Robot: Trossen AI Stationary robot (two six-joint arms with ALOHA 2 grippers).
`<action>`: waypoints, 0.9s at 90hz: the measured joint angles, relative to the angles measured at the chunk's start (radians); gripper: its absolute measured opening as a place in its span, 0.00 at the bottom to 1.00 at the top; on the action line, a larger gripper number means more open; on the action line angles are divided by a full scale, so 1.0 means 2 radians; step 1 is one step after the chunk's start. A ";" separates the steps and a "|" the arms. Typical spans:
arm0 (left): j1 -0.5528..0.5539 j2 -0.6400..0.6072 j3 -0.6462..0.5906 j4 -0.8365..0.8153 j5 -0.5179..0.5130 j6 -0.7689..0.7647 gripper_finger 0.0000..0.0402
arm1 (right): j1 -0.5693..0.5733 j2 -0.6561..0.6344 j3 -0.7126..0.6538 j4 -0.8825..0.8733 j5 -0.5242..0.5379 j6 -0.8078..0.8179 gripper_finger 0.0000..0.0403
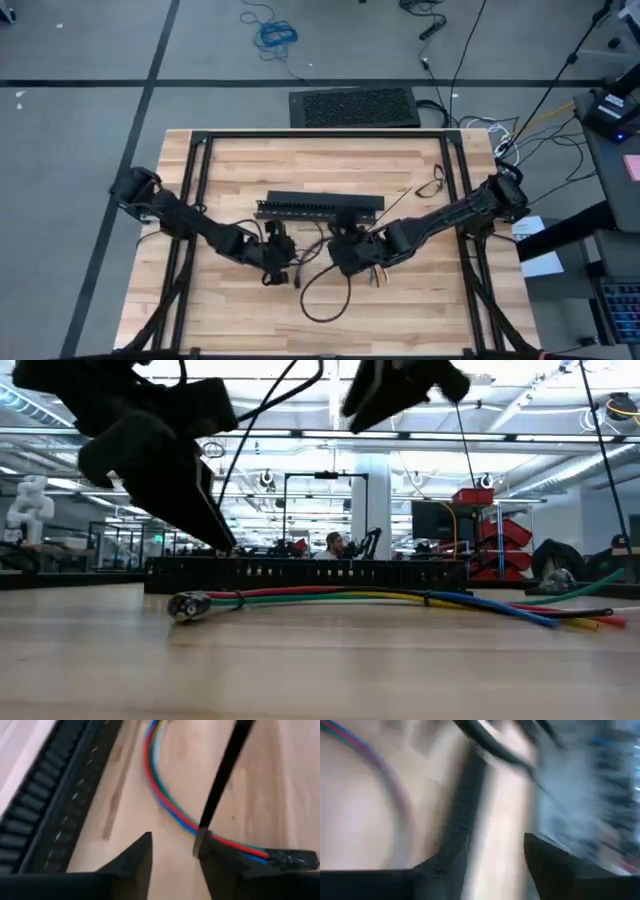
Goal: Ziptie cables
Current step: Wrap the black zip tie on the cables, then put the zip tied cables into the black cable duct
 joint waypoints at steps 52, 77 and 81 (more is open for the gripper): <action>-0.150 -0.082 0.001 -0.105 -0.197 -0.353 0.45 | 0.081 -0.070 -0.201 0.006 -0.049 0.385 0.49; -0.164 0.044 0.002 0.101 -0.186 -0.388 0.45 | 0.080 -0.070 -0.311 0.181 -0.083 0.459 0.49; -0.162 0.065 0.002 0.109 -0.185 -0.403 0.45 | 0.080 -0.070 -0.318 0.197 -0.092 0.469 0.49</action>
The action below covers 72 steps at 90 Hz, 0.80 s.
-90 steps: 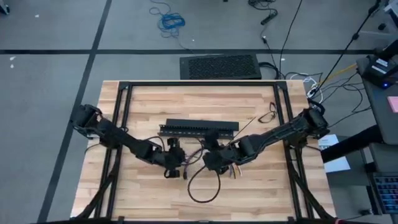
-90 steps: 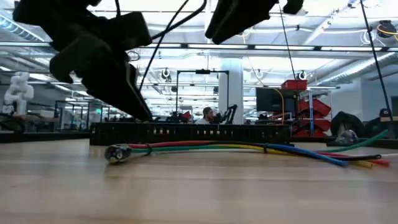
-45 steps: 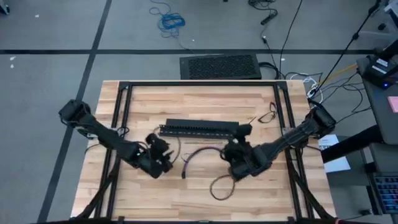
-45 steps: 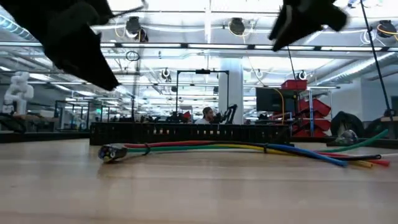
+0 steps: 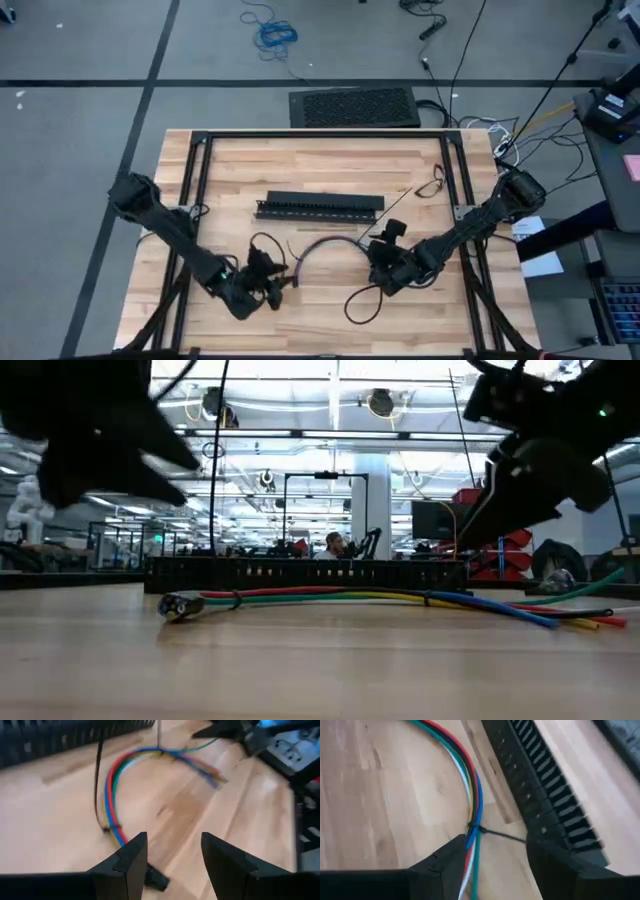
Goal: Ziptie cables
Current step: Put the zip tied cables into the black cable duct
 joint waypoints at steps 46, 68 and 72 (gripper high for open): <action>0.047 0.092 0.001 0.069 0.028 -0.013 0.45 | -0.043 0.001 -0.058 0.105 -0.042 0.003 0.49; 0.053 0.092 0.001 0.051 0.044 -0.011 0.45 | -0.054 0.020 -0.060 0.145 -0.093 -0.002 0.49; 0.053 0.092 0.001 0.051 0.046 -0.011 0.45 | -0.053 0.030 -0.060 0.156 -0.103 -0.002 0.49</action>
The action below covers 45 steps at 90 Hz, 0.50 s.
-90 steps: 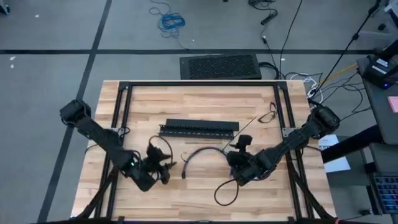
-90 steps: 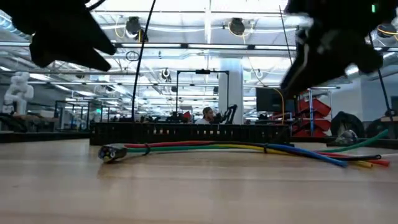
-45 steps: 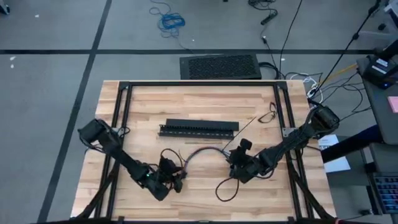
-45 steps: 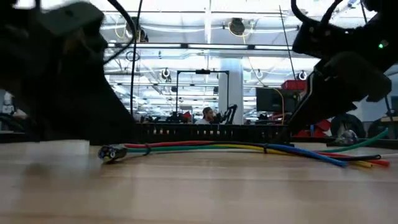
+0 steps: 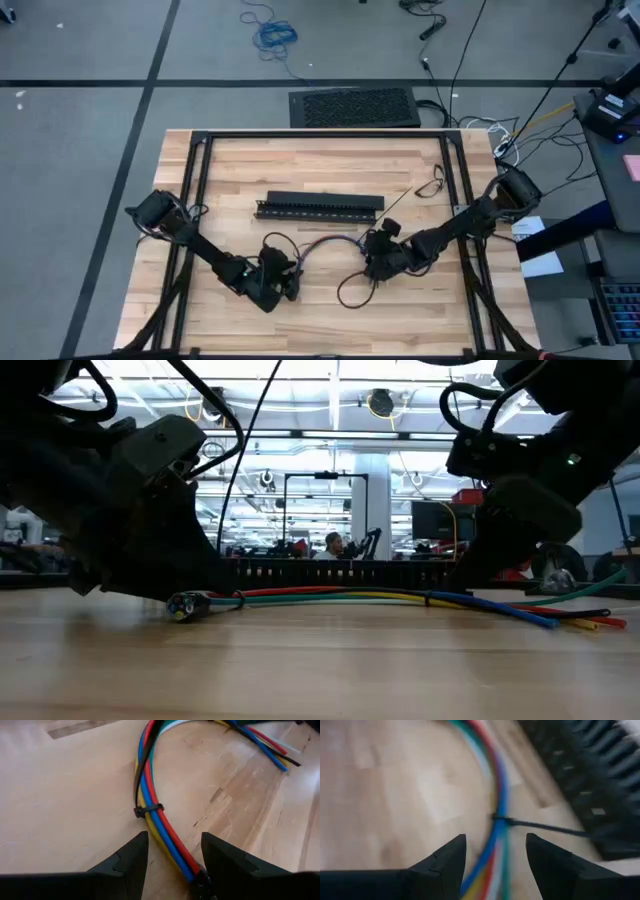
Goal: Ziptie cables
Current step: Put the zip tied cables into the black cable duct
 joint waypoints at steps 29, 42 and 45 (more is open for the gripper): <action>0.003 -0.001 0.002 -0.024 0.018 -0.004 0.44 | -0.009 0.040 0.003 -0.002 0.005 0.010 0.48; 0.008 0.009 0.001 -0.030 0.033 -0.004 0.32 | -0.010 0.039 0.003 -0.007 -0.008 0.009 0.36; 0.009 0.012 0.002 -0.031 0.037 -0.004 0.29 | -0.010 0.039 0.003 -0.010 -0.009 0.009 0.32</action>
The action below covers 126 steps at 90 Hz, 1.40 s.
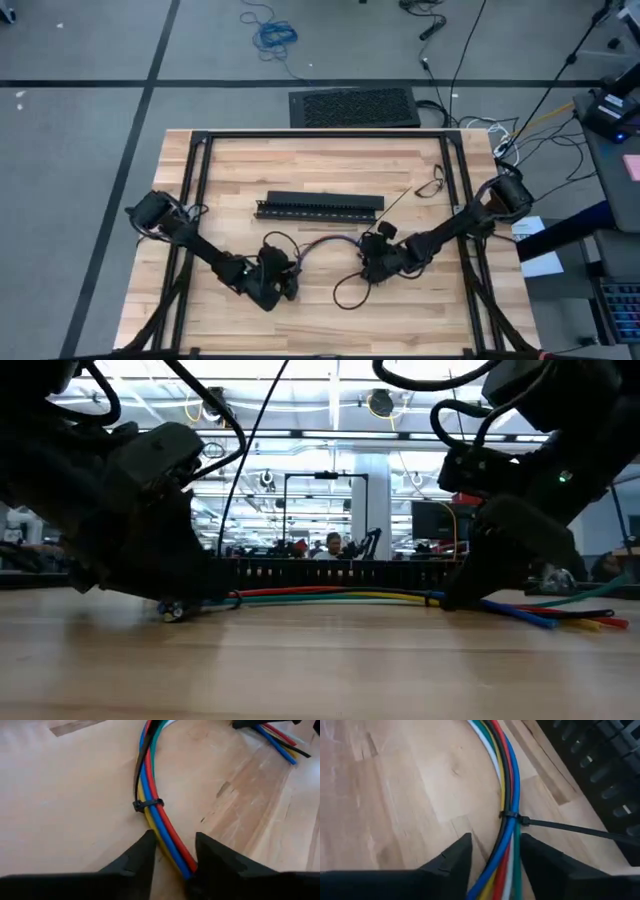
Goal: Ziptie cables
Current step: Put the zip tied cables into the black cable duct
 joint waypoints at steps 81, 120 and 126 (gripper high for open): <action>0.000 0.005 -0.001 -0.021 0.014 0.015 0.04 | 0.033 -0.087 0.002 -0.092 0.018 -0.023 0.35; 0.000 0.005 -0.002 -0.012 0.014 0.054 0.04 | -0.016 -0.024 0.007 -0.068 -0.044 -0.037 0.35; 0.000 0.005 -0.002 -0.012 0.013 0.055 0.04 | -0.025 -0.019 0.007 -0.066 -0.058 -0.037 0.32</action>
